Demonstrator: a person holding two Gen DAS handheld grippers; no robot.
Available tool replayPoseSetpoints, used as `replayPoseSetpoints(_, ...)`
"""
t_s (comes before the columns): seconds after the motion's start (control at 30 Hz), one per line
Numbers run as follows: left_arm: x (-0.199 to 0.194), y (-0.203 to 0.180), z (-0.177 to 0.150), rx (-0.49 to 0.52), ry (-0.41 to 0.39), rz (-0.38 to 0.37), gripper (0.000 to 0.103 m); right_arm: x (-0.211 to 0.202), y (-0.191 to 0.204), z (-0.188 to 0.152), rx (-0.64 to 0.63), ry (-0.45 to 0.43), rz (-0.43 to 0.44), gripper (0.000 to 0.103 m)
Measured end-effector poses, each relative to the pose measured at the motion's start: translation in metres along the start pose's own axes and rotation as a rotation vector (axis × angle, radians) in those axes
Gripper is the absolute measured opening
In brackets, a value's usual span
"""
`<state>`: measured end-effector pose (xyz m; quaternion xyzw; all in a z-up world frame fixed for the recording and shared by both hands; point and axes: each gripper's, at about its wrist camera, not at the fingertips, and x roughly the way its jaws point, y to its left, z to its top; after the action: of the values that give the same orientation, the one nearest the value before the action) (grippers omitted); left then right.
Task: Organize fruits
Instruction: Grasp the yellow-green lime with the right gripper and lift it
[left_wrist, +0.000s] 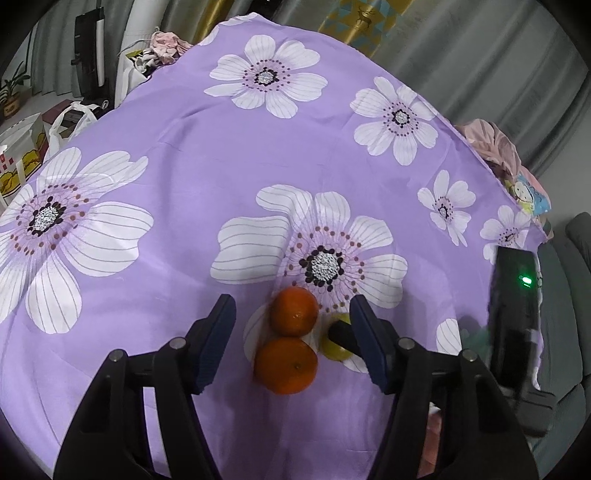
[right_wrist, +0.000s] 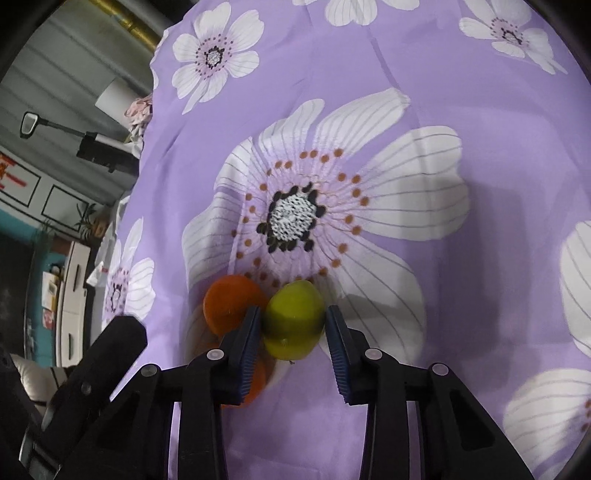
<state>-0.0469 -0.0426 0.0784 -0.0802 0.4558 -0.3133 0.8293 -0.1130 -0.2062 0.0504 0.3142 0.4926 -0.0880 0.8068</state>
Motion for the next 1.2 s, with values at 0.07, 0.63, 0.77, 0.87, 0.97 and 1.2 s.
replayPoseSetpoints(0.07,0.0,-0.003,-0.002,0.01,0.005,-0.009,0.063,-0.011,-0.005,-0.005,-0.001,0.0,0.006,0.037)
replayPoseSetpoints(0.63,0.023,-0.039,-0.028,0.124,0.119,-0.056,0.046,-0.033,-0.06,-0.032,0.113,0.016,-0.005,0.037)
replayPoseSetpoints(0.77,0.029,-0.047,-0.037,0.164,0.161,-0.059,0.043,-0.033,-0.066,-0.031,0.135,0.012,0.023,0.037)
replayPoseSetpoints(0.87,0.033,-0.053,-0.043,0.189,0.194,-0.086,0.041,-0.033,-0.07,-0.03,0.148,0.003,0.031,0.037)
replayPoseSetpoints(0.97,0.04,-0.06,-0.051,0.22,0.241,-0.121,0.042,-0.031,-0.073,-0.03,0.161,0.004,0.047,0.037)
replayPoseSetpoints(1.2,0.054,-0.076,-0.067,0.269,0.301,-0.188,0.041,-0.03,-0.076,-0.029,0.172,0.002,0.062,0.037)
